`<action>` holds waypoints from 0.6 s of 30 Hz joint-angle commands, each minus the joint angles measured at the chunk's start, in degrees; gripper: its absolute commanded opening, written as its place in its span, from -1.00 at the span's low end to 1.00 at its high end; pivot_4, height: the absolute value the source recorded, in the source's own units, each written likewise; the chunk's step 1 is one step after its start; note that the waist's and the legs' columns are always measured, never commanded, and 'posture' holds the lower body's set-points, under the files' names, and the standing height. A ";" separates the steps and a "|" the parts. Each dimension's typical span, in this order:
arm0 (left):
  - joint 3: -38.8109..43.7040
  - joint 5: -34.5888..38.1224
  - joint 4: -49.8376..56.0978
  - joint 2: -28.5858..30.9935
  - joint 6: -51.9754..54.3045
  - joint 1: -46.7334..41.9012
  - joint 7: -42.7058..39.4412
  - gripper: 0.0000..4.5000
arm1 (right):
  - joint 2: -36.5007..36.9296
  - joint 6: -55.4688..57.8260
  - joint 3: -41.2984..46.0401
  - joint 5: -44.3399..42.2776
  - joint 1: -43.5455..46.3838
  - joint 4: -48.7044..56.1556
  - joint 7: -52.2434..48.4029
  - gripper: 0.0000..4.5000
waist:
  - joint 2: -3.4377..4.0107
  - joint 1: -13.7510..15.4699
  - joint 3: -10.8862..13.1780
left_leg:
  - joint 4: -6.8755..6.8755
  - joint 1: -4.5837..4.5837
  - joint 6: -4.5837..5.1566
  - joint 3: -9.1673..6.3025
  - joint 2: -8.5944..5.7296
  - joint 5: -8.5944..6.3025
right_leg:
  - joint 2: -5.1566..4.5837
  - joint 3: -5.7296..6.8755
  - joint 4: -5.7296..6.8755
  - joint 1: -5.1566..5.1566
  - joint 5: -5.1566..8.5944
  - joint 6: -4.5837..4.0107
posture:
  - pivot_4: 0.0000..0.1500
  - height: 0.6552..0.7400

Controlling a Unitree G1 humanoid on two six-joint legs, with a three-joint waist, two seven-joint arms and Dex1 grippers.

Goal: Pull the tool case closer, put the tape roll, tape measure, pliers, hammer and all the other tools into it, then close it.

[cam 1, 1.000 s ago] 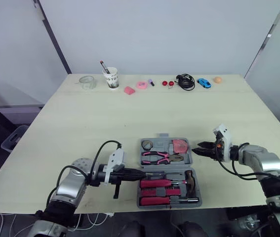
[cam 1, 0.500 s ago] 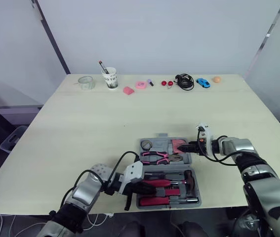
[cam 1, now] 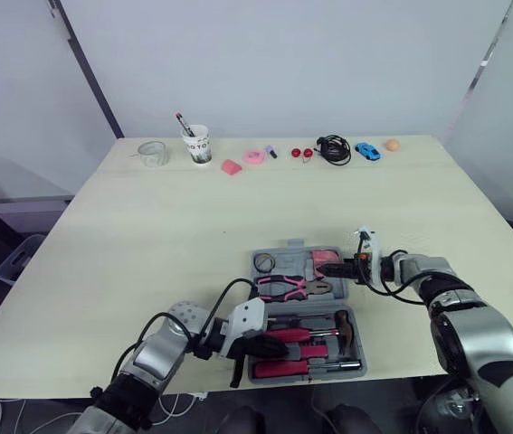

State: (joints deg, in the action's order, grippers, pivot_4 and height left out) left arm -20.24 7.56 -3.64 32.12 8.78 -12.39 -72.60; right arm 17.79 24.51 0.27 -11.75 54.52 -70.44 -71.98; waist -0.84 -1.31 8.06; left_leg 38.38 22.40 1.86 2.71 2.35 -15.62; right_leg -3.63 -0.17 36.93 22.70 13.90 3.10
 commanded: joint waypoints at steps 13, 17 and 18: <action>10.96 12.67 12.37 9.74 7.27 6.28 -4.10 -1.00 | 9.02 11.15 -9.42 -11.09 -5.02 27.21 -20.52 0.96 | 0.14 -0.41 0.11 | -0.01 0.18 0.00 -0.14 0.01 0.00 | -0.05 0.11 -0.04 0.12 0.00 0.00 | 1.00 1.00; 16.94 16.78 13.36 14.01 6.54 10.66 -6.18 -1.00 | 14.36 16.76 -10.77 -16.36 -11.81 41.84 -20.52 0.96 | 0.21 -0.13 0.17 | -0.08 0.21 -0.01 -0.18 0.12 -0.01 | -0.19 0.20 -0.15 0.12 0.02 -0.02 | 1.00 1.00; 18.79 17.70 13.39 15.09 6.55 12.12 -6.53 -1.00 | 15.76 18.51 -10.31 -17.57 -14.04 46.10 -20.52 0.96 | 0.22 -0.02 0.17 | -0.08 0.23 -0.01 -0.18 0.13 -0.01 | -0.26 0.25 -0.17 0.13 0.01 -0.02 | 1.00 1.00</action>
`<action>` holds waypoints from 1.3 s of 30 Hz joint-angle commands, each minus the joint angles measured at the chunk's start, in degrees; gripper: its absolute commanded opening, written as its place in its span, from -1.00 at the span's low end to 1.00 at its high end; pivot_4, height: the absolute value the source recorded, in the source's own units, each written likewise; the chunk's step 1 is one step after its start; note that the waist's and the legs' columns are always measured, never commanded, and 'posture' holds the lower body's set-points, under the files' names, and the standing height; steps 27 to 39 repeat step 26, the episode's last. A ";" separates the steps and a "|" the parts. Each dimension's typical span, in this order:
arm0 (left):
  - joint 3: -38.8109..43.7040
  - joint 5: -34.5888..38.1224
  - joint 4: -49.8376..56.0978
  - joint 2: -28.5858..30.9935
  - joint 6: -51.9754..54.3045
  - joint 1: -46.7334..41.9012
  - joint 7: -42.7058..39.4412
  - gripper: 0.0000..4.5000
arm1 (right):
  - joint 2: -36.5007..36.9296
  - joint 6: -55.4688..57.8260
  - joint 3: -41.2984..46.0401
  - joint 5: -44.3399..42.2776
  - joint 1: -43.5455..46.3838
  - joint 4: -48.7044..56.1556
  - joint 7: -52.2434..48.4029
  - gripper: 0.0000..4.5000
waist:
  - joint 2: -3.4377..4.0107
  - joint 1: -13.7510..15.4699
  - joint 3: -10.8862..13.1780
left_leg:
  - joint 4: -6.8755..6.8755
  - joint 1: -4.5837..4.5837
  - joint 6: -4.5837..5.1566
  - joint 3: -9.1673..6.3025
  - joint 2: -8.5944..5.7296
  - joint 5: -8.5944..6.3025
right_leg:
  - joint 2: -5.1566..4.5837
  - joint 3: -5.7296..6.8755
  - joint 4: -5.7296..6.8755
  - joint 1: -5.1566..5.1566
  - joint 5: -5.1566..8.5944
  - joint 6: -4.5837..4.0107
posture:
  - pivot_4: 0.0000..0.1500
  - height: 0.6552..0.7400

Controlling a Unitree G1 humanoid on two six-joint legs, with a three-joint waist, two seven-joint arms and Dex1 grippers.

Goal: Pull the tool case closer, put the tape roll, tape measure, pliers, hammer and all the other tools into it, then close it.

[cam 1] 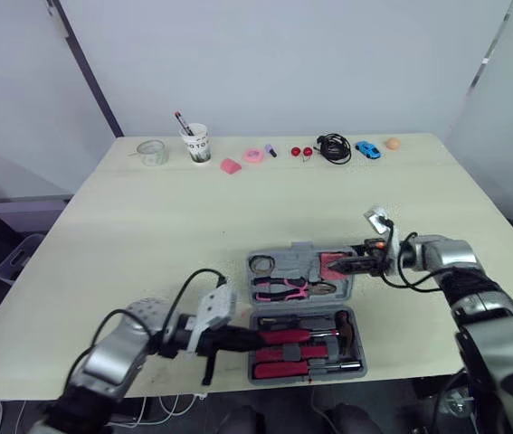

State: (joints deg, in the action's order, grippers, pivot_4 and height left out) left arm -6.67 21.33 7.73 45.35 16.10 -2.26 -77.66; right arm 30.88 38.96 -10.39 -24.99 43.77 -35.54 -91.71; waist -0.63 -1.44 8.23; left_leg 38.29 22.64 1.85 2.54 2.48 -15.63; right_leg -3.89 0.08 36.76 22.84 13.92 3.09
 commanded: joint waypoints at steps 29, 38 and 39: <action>22.84 2.19 -1.45 0.76 -5.99 12.19 14.91 0.98 | 6.25 -26.97 37.77 -3.00 -61.51 48.71 25.66 1.00 | -0.23 2.06 0.03 | 0.06 -0.05 0.00 0.15 -0.13 0.00 | -0.03 0.01 -0.07 -0.03 0.16 -0.18 | 1.00 1.00; 22.84 2.19 -1.45 0.76 -5.99 12.19 14.91 0.98 | 6.25 -26.97 37.77 -3.00 -61.51 48.71 25.66 1.00 | -0.23 2.06 0.03 | 0.06 -0.05 0.00 0.15 -0.13 0.00 | -0.03 0.01 -0.07 -0.03 0.16 -0.18 | 1.00 1.00; 22.84 2.19 -1.45 0.76 -5.99 12.19 14.91 0.98 | 6.25 -26.97 37.77 -3.00 -61.51 48.71 25.66 1.00 | -0.23 2.06 0.03 | 0.06 -0.05 0.00 0.15 -0.13 0.00 | -0.03 0.01 -0.07 -0.03 0.16 -0.18 | 1.00 1.00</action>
